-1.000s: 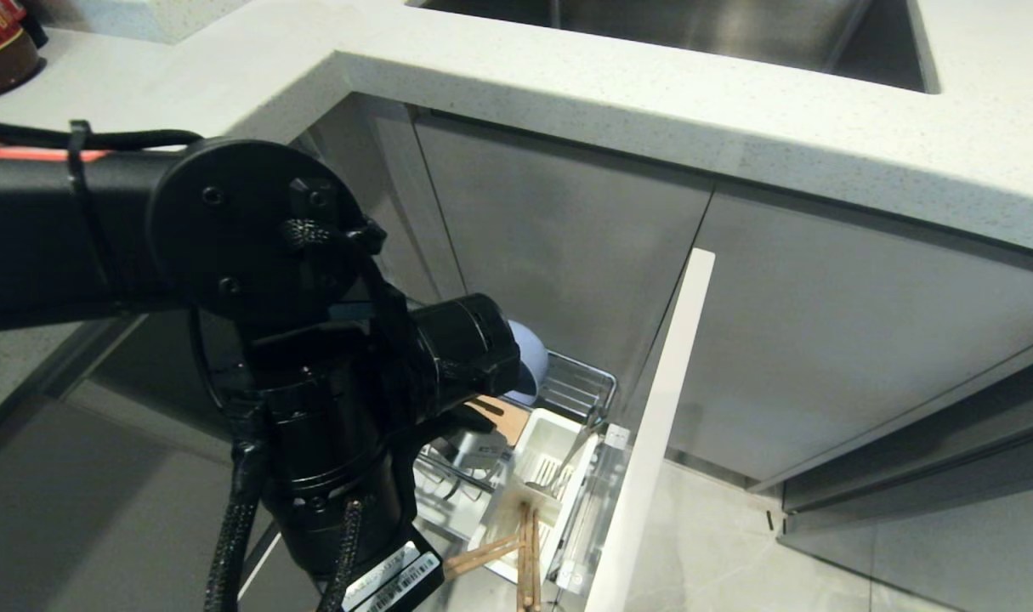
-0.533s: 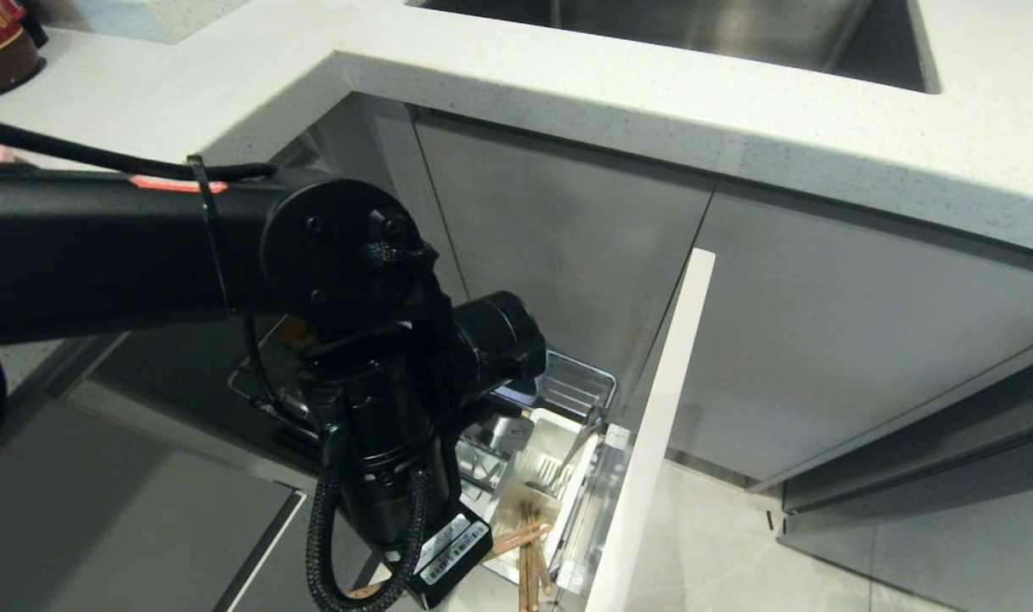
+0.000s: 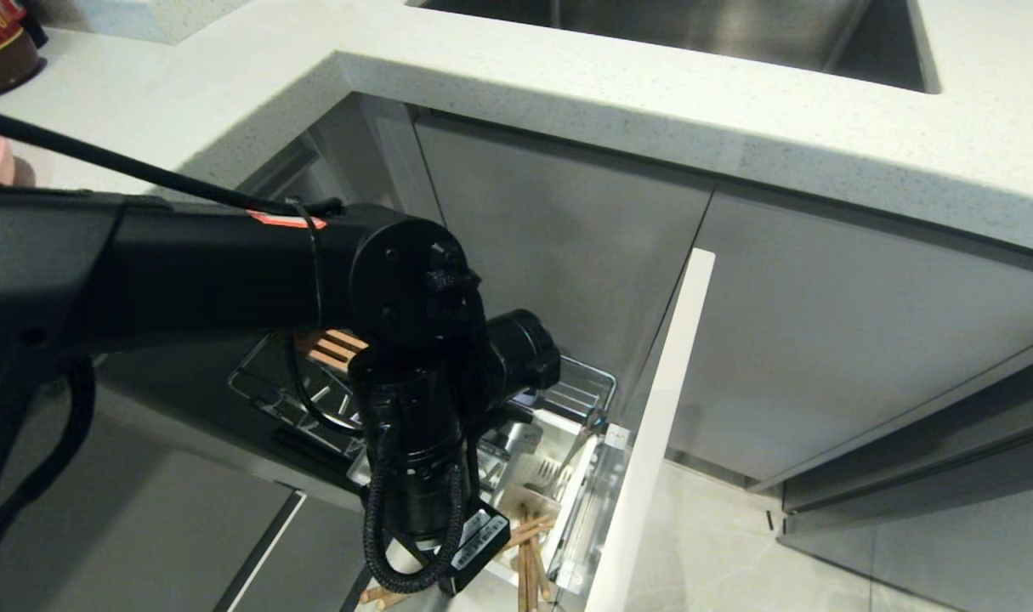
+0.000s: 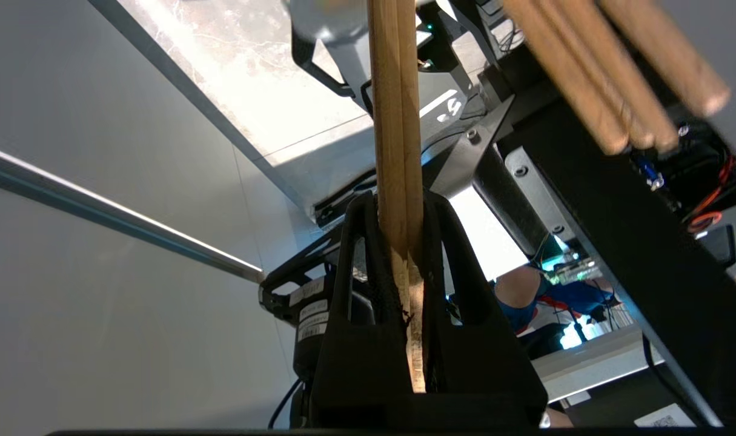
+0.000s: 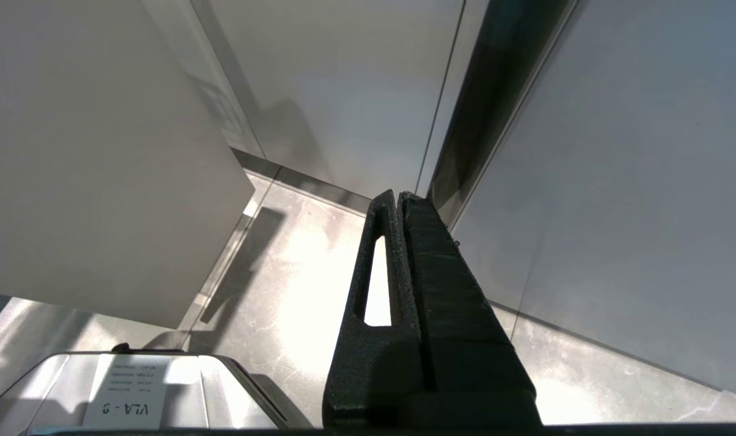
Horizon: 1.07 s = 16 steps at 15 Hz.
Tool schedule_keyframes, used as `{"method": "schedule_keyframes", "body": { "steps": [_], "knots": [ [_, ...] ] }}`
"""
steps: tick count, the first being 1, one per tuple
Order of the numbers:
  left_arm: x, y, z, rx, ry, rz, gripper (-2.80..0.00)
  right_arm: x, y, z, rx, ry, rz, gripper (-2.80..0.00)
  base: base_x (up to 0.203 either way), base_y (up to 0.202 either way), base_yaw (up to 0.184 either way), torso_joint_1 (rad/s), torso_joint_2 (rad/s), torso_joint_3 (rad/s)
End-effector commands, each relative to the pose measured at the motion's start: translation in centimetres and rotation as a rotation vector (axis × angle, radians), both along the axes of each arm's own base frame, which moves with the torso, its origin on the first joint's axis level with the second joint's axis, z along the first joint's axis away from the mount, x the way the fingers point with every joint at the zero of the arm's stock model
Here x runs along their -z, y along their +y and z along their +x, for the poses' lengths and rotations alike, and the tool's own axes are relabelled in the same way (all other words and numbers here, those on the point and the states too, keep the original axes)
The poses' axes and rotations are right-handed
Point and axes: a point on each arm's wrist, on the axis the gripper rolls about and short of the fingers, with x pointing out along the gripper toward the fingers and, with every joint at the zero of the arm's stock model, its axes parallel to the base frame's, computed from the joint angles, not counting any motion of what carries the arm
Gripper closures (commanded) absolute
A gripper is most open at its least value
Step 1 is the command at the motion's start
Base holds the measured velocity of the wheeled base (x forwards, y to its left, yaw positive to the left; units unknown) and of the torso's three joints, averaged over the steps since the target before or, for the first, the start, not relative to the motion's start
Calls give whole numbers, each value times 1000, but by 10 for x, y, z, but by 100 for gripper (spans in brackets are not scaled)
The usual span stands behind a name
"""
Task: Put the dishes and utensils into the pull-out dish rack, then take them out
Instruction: Pick up the chopsticks and place it in the cupboard
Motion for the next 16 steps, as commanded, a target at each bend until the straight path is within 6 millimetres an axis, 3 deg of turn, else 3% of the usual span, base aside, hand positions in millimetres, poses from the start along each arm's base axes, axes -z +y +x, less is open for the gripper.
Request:
{"method": "schedule_keyframes", "body": {
  "steps": [1,14,15,16],
  "knots": [
    [8,-4,5,-3,18,19,0,0,0,0,1,0,-1,0,0,0,0,0,0,0],
    [15,-10,16,-17,33,-2,0,0,0,0,-1,0,-1,0,0,0,0,0,0,0],
    [15,-10,16,-17,32,-3,-280,0,0,0,0,0,-1,0,0,0,0,0,0,0],
    [15,-10,16,-17,32,-2,-280,0,0,0,0,0,-1,0,0,0,0,0,0,0]
  ]
}}
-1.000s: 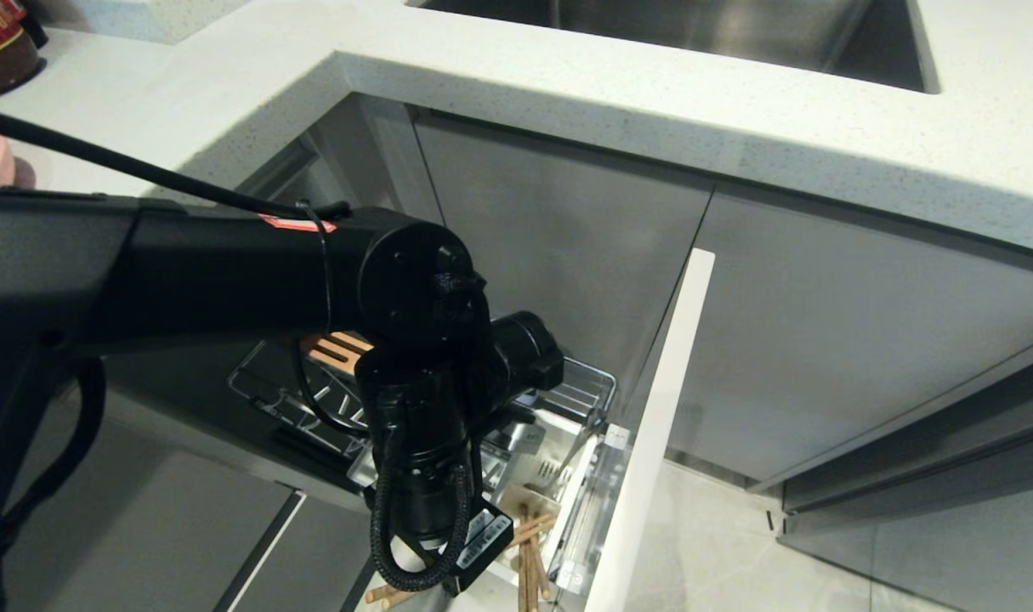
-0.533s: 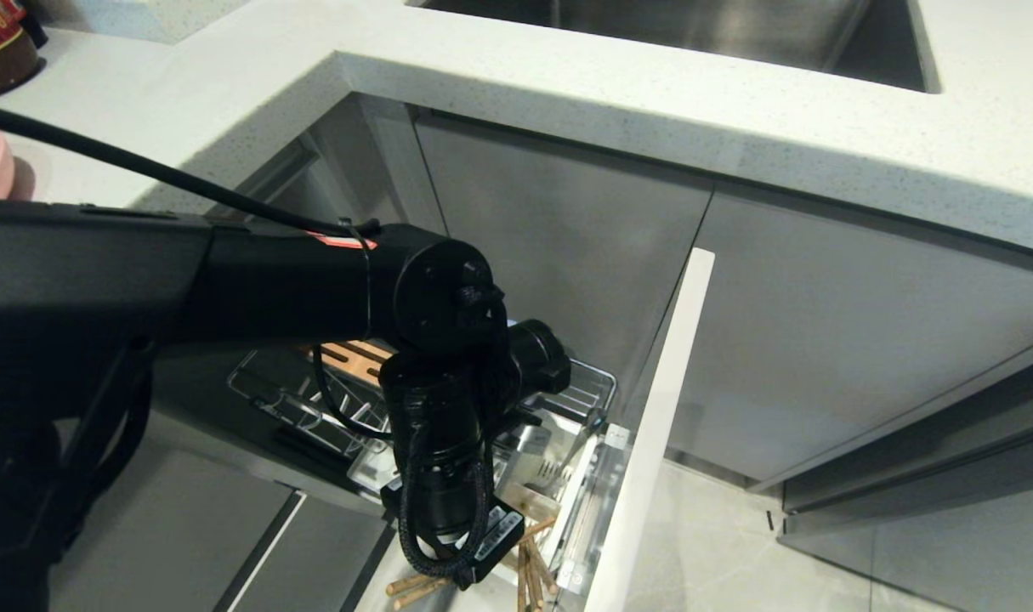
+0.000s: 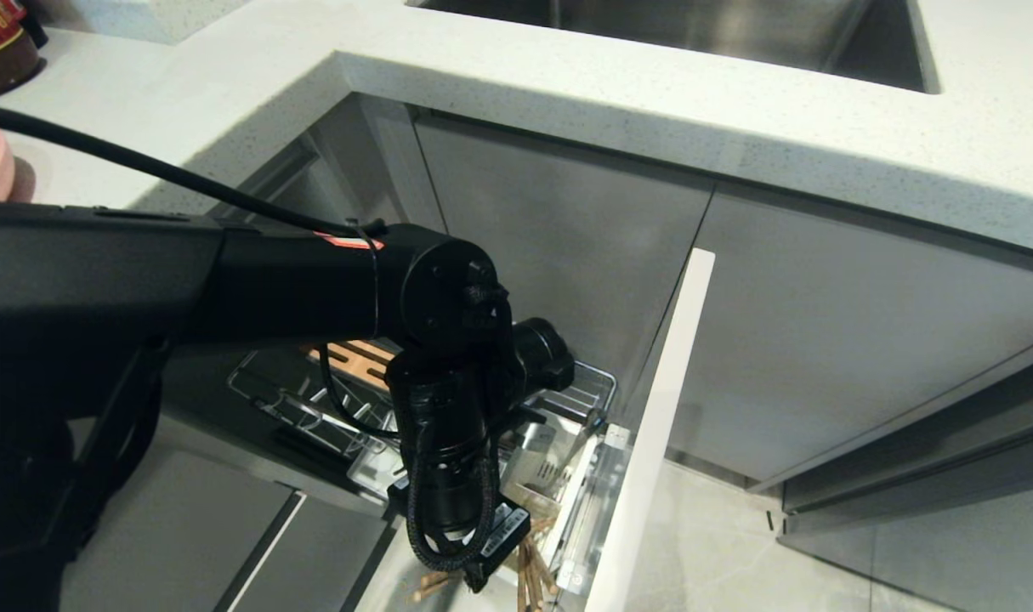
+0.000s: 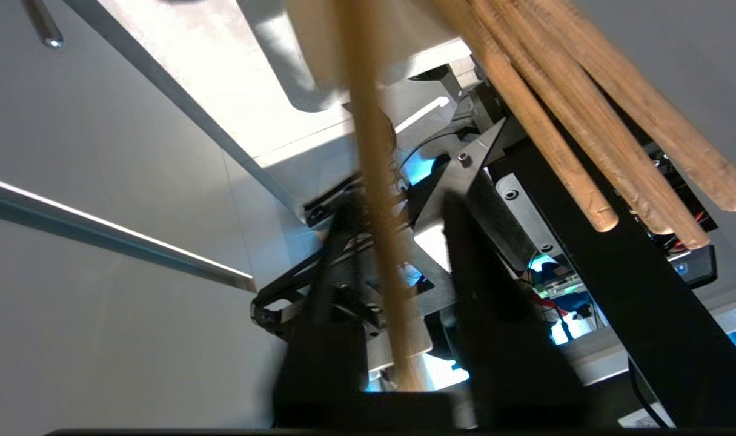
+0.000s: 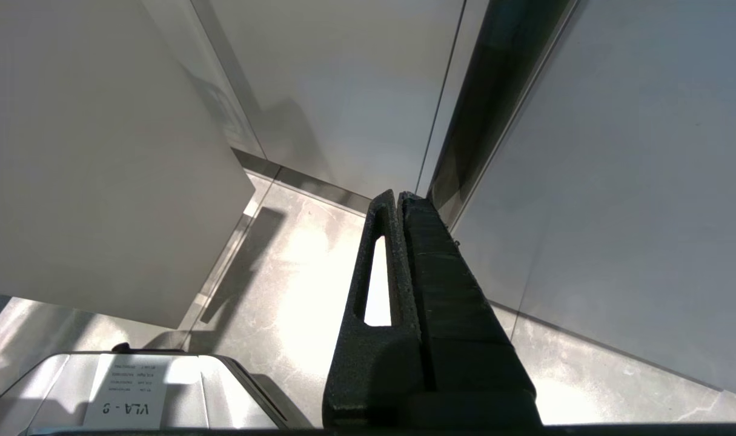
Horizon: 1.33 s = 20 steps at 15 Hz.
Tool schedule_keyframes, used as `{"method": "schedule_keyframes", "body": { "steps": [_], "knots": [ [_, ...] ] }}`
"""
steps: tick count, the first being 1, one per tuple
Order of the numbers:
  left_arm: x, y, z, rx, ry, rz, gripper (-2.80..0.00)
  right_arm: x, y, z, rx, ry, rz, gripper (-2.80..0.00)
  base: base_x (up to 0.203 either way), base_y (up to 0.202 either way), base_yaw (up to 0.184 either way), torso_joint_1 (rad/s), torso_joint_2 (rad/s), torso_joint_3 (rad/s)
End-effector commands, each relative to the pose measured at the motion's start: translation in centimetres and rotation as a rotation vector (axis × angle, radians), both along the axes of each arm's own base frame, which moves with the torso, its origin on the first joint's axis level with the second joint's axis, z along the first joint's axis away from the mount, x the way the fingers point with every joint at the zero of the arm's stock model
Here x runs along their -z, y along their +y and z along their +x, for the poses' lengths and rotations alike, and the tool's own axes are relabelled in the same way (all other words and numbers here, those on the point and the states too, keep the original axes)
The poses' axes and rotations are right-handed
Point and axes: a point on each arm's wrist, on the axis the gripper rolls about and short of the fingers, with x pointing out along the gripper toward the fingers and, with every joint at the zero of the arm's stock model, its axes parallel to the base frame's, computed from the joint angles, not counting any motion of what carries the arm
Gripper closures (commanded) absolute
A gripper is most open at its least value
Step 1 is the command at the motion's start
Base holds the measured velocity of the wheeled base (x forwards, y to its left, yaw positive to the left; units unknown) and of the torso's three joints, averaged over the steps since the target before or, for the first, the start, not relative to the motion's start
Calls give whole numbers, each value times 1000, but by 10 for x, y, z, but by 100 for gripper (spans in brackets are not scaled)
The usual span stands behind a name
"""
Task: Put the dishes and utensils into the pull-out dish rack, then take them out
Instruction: Pick up the chopsticks and place it in the cupboard
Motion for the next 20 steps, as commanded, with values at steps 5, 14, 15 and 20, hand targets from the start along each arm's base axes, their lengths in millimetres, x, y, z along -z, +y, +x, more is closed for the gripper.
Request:
{"method": "schedule_keyframes", "body": {
  "steps": [5,14,15,20],
  "knots": [
    [-4,1,-1,-2,-2,-2,-280,0,0,0,-1,0,0,0,0,0,0,0,0,0],
    [-67,36,-34,-14,-151,-119,0,0,0,0,1,0,0,0,0,0,0,0,0,0],
    [-76,44,-42,-17,-187,-131,0,0,0,0,1,0,0,0,0,0,0,0,0,0],
    [-128,94,-85,-97,-438,-192,0,0,0,0,0,0,0,0,0,0,0,0,0,0]
  ]
}}
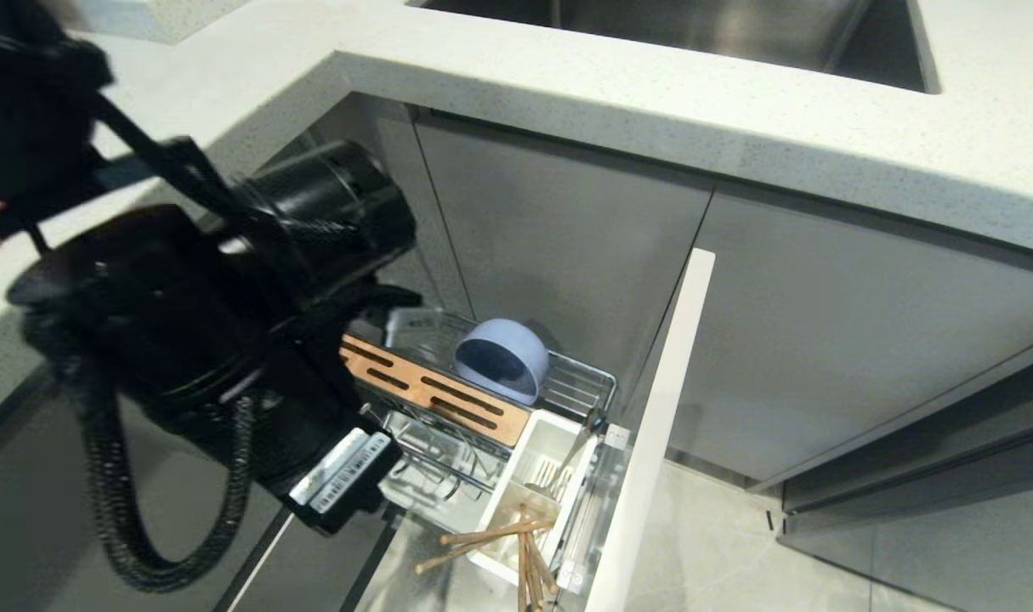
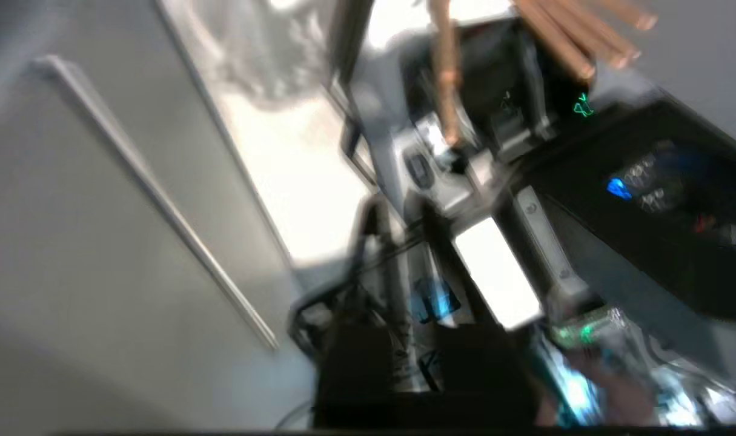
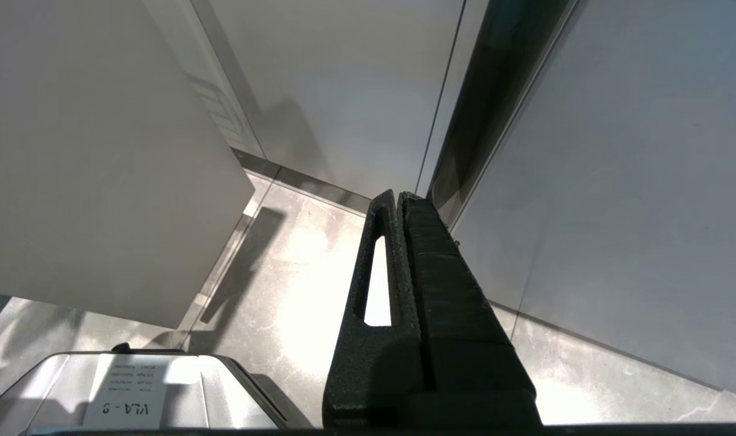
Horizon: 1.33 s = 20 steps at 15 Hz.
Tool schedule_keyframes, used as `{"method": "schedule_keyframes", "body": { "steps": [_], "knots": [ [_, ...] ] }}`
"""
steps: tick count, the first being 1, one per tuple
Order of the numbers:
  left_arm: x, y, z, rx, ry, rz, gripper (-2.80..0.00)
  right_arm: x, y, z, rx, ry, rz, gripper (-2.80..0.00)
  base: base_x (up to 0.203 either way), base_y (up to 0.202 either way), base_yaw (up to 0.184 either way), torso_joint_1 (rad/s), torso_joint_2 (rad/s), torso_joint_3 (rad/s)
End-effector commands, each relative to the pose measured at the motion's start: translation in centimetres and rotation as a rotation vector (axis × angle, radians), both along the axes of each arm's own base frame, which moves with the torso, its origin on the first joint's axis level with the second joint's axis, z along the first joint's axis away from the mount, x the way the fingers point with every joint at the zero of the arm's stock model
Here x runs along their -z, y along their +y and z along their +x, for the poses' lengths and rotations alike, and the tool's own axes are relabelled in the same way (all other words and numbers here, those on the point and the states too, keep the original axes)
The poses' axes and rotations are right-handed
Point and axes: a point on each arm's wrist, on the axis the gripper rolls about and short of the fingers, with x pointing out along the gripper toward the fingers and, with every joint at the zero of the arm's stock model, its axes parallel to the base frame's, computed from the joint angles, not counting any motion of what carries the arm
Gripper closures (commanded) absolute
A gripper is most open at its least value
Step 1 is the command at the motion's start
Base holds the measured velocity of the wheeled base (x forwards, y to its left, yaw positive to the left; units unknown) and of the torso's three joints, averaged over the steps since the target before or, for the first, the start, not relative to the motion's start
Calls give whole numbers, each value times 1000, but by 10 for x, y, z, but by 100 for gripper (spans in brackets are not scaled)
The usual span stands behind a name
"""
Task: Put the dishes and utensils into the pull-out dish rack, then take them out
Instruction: Pick up the chopsticks and place it in the cupboard, then pick up the fork and place it in the cupboard
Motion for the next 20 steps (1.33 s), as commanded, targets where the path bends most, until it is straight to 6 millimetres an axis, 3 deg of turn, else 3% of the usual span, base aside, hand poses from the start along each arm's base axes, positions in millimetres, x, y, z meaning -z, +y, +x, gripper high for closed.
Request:
{"method": "schedule_keyframes", "body": {
  "steps": [1,6,11,16,20],
  "knots": [
    [-29,30,-28,-21,-118,-77,0,0,0,0,1,0,0,0,0,0,0,0,0,0],
    [-83,89,-74,-121,-488,-378,0,0,0,0,2,0,0,0,0,0,0,0,0,0],
    [-127,144,-100,-438,-929,-570,0,0,0,0,0,0,0,0,0,0,0,0,0,0],
    [-146,171,-142,-745,-1297,-406,0,0,0,0,0,0,0,0,0,0,0,0,0,0],
    [-142,174,-152,-908,-1354,-138,0,0,0,0,-1,0,0,0,0,0,0,0,0,0]
  ]
}}
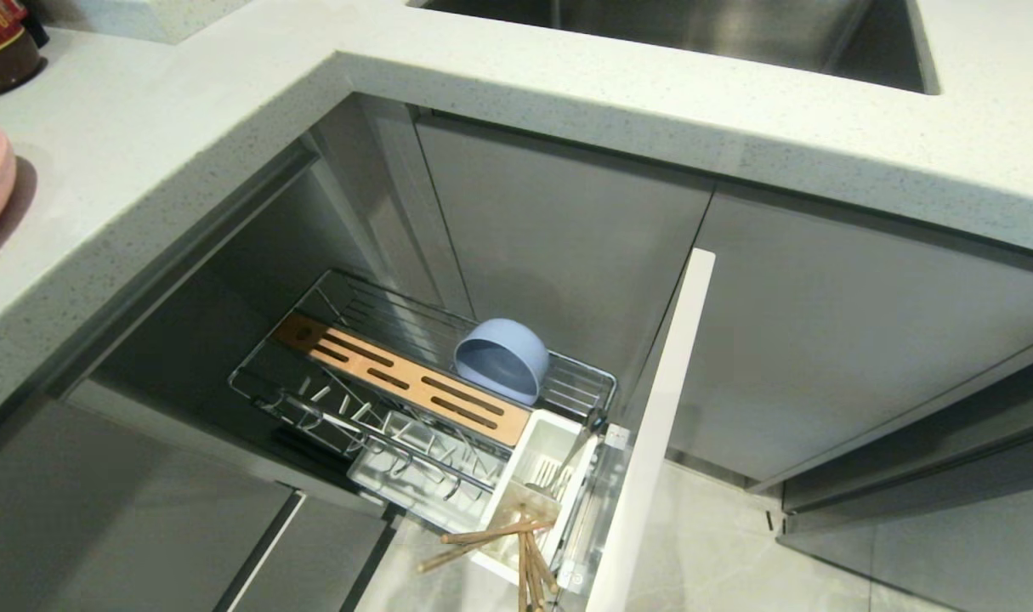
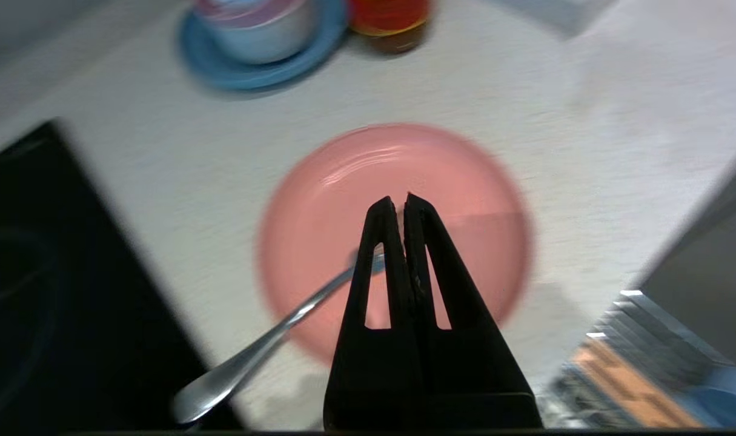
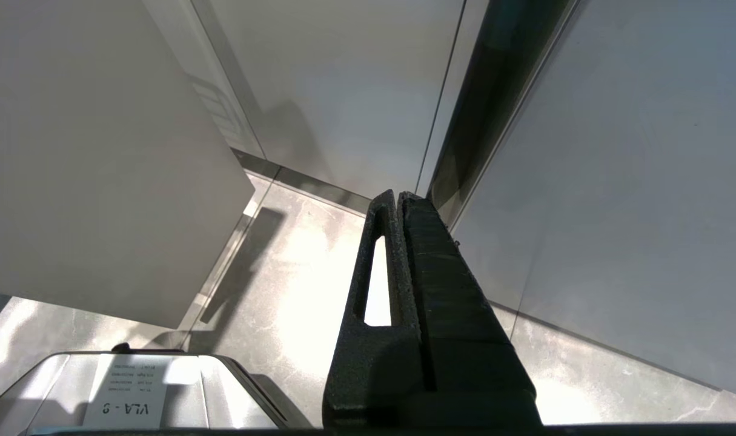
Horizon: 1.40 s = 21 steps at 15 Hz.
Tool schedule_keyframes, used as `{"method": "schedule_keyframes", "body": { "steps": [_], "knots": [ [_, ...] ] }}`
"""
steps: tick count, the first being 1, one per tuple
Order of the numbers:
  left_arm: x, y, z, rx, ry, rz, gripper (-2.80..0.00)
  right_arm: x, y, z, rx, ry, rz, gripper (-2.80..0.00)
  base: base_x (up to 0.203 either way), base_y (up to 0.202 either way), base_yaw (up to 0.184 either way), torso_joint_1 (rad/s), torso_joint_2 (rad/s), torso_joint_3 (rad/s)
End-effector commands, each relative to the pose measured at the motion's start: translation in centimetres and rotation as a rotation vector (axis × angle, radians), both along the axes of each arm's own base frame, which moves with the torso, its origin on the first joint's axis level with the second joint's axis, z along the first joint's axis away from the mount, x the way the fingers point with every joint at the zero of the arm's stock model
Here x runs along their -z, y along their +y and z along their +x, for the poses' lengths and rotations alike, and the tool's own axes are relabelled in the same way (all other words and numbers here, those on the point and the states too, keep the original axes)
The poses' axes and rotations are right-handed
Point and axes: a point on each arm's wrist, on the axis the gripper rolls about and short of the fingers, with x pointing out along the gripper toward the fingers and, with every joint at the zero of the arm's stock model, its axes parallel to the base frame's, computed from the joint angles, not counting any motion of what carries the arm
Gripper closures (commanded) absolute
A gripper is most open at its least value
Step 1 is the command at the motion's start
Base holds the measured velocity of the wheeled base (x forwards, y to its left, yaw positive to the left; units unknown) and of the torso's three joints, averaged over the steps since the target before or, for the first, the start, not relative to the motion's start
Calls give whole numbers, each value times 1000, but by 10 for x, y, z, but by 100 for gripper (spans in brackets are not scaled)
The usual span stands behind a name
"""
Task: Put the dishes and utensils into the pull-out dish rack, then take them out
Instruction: Pick up the fork and place it in the cupboard
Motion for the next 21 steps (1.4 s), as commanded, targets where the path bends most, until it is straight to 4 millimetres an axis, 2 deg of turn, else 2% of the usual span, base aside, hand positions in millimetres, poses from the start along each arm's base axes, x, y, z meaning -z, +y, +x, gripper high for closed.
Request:
{"method": "schedule_keyframes", "body": {
  "steps": [1,3,7,13,16,21],
  "knots": [
    [4,1,-4,-130,38,12,0,0,0,0,1,0,0,0,0,0,0,0,0,0],
    [8,6,2,-223,114,26,0,0,0,0,0,0,0,0,0,0,0,0,0,0],
    [15,35,32,-212,276,11,0,0,0,0,1,0,0,0,0,0,0,0,0,0],
    [13,64,37,-50,392,-50,0,0,0,0,-1,0,0,0,0,0,0,0,0,0],
    [18,83,39,-23,454,-39,0,0,0,0,0,0,0,0,0,0,0,0,0,0],
    [23,104,49,42,464,-44,0,0,0,0,0,0,0,0,0,0,0,0,0,0]
  ]
}}
